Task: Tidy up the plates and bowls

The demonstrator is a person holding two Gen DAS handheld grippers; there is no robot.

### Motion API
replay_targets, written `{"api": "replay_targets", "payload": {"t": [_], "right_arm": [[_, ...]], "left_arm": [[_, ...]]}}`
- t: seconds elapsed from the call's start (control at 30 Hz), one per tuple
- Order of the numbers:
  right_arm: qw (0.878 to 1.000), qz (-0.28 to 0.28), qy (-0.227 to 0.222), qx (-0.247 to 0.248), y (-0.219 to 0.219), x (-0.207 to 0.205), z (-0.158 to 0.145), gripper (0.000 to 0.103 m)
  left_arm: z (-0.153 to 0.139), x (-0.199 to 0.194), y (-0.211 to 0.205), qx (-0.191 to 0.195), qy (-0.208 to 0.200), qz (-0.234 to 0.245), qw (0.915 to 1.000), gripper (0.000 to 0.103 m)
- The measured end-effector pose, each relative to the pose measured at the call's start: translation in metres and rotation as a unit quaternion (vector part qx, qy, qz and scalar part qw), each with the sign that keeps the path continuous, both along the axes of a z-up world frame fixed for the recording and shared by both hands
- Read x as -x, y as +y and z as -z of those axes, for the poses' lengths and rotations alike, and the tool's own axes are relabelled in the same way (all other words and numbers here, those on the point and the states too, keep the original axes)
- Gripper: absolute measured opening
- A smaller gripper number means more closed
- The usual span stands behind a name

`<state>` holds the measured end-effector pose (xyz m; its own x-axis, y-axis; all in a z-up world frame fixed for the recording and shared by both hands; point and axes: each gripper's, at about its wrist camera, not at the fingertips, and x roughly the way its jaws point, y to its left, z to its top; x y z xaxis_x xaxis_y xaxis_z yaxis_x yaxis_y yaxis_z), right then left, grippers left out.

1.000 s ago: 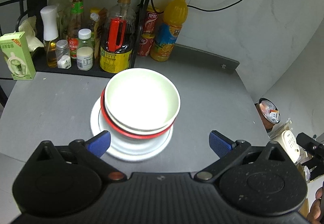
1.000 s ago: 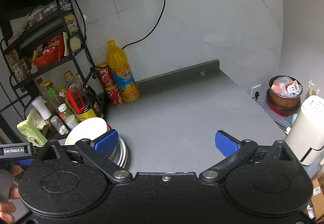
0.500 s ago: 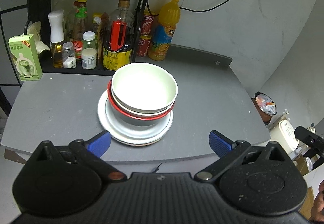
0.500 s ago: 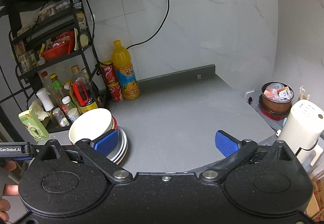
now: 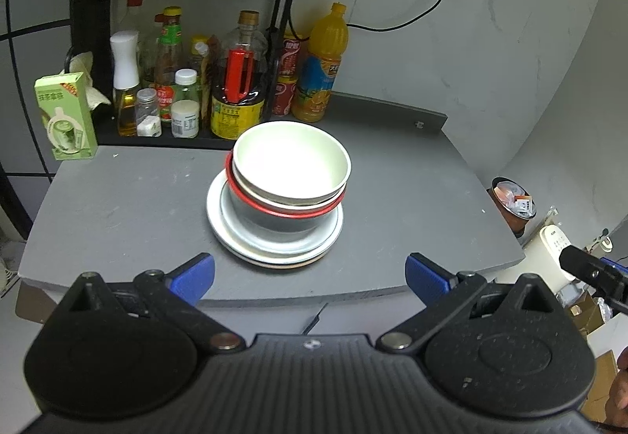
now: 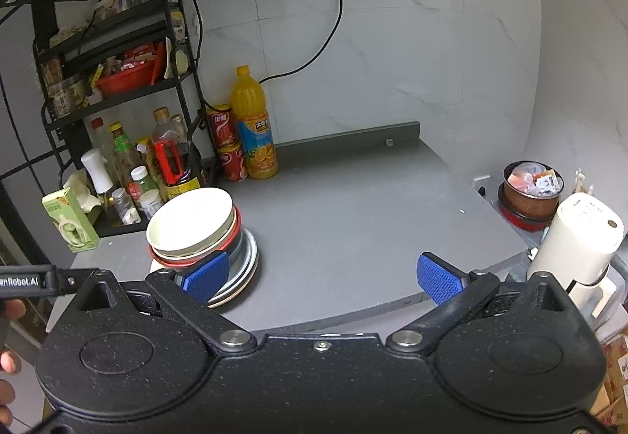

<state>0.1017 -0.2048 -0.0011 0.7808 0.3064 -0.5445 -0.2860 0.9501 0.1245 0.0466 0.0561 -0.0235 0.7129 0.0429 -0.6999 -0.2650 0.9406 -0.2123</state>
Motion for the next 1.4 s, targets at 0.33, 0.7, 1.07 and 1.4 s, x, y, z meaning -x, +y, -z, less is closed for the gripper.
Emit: {"api": "replay_targets", "payload": {"t": [0.33, 0.7, 1.07, 1.4], "right_arm": [[0.999, 0.014, -0.018, 0.024, 0.001, 0.017, -0.001, 0.103], [1.000, -0.003, -0.007, 0.014, -0.002, 0.022, 0.004, 0.103], [1.000, -0.010, 0.000, 0.018, -0.002, 0.015, 0.007, 0.103], [1.000, -0.017, 0.002, 0.014, -0.011, 0.009, 0.008, 0.103]], "left_arm": [[-0.001, 0.023, 0.001, -0.014, -0.006, -0.002, 0.9999, 0.102], [0.002, 0.034, 0.000, -0.030, -0.005, -0.008, 0.9995, 0.102], [0.002, 0.030, -0.009, -0.036, -0.006, 0.006, 0.9993, 0.102], [-0.001, 0.022, -0.018, -0.037, -0.009, 0.005, 0.9993, 0.102]]}}
